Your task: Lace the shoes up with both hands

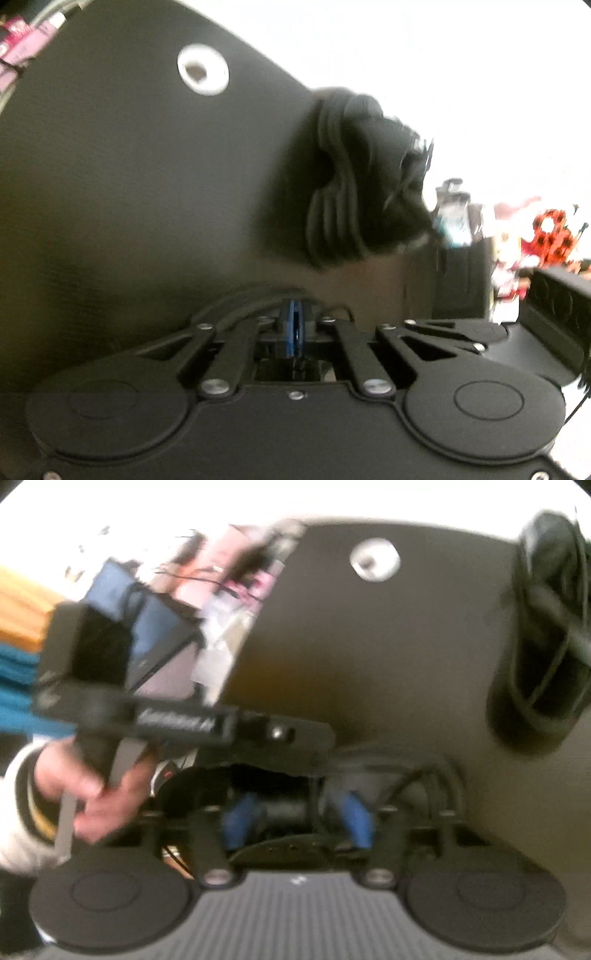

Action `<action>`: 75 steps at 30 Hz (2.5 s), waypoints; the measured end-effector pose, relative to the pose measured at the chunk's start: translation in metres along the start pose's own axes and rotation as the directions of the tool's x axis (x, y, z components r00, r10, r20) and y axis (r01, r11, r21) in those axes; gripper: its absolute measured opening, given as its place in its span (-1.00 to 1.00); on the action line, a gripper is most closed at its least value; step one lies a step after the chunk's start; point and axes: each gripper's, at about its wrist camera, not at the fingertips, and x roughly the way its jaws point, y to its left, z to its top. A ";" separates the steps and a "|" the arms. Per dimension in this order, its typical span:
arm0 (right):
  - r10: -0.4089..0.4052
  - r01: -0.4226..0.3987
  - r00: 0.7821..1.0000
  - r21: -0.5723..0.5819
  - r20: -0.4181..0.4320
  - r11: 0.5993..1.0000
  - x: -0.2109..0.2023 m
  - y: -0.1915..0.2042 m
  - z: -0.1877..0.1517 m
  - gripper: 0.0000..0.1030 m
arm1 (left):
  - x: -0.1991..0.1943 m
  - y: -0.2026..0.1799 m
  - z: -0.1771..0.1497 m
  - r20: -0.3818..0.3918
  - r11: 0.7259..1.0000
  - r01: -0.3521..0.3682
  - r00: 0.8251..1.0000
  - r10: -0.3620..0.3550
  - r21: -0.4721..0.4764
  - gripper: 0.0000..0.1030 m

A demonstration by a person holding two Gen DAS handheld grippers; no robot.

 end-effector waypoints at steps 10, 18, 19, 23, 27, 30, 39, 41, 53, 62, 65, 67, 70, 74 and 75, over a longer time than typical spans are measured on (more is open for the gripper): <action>0.025 -0.034 0.983 0.045 0.181 0.998 -0.010 -0.013 0.014 0.00 | -0.029 -0.011 0.011 0.146 0.993 0.120 0.982 -0.117 -0.011 -0.97; 0.092 -0.124 0.947 0.088 0.307 0.988 -0.019 -0.014 0.005 -0.92 | -0.063 -0.025 -0.007 0.253 0.985 0.028 0.965 -0.071 0.170 -0.12; 0.106 -0.145 0.934 0.092 0.341 0.985 -0.027 -0.014 0.003 -0.92 | -0.068 -0.027 -0.013 0.280 0.977 -0.003 0.958 -0.058 0.211 0.33; 0.156 -0.229 0.867 0.100 0.473 0.968 -0.057 -0.015 -0.005 -0.92 | -0.068 -0.046 -0.031 0.264 0.932 -0.064 0.964 -0.035 0.357 0.15; 0.217 -0.311 0.785 0.066 0.581 0.948 -0.086 -0.009 -0.014 -0.92 | -0.045 -0.078 -0.049 0.254 0.855 -0.141 0.967 0.011 0.500 0.15; 0.292 -0.371 0.716 -0.010 0.634 0.929 -0.106 0.004 -0.022 -0.92 | -0.031 -0.092 -0.055 0.245 0.826 -0.167 0.969 0.036 0.538 -0.01; 0.248 -0.310 0.675 -0.038 0.695 0.950 -0.133 0.016 -0.055 -0.09 | -0.036 -0.086 -0.049 0.273 0.869 -0.174 0.961 0.047 0.463 -0.96; 0.187 -0.292 0.685 0.030 0.704 0.956 -0.131 0.002 -0.069 0.27 | -0.040 -0.086 -0.047 0.291 0.879 -0.174 0.956 0.042 0.443 -0.96; -0.236 -0.256 0.742 0.590 0.628 0.765 -0.098 -0.119 -0.194 0.28 | -0.086 -0.111 -0.052 0.401 0.870 -0.153 0.914 -0.055 0.468 -0.96; -0.566 -0.033 0.650 0.764 0.506 0.645 -0.122 -0.150 -0.240 0.28 | -0.095 -0.125 -0.073 0.406 0.847 -0.162 0.911 -0.068 0.507 -0.96; -0.520 -0.085 0.655 0.737 0.548 0.671 -0.122 -0.148 -0.235 0.28 | -0.108 -0.134 -0.076 0.430 0.836 -0.153 0.896 -0.107 0.527 -0.95; -0.404 -0.200 0.658 0.665 0.636 0.720 -0.125 -0.141 -0.226 0.28 | -0.115 -0.141 -0.079 0.438 0.822 -0.155 0.890 -0.124 0.547 -0.95; -0.148 -0.434 0.624 0.498 0.767 0.750 -0.127 -0.128 -0.206 0.28 | -0.115 -0.148 -0.086 0.427 0.807 -0.164 0.896 -0.119 0.567 -0.95; 0.171 -0.694 0.514 0.290 0.841 0.659 -0.122 -0.109 -0.177 0.28 | -0.115 -0.156 -0.098 0.432 0.780 -0.195 0.896 -0.106 0.595 -0.95; 0.237 -0.745 0.485 0.256 0.842 0.616 -0.118 -0.104 -0.169 0.28 | -0.115 -0.159 -0.101 0.434 0.770 -0.205 0.895 -0.103 0.604 -0.95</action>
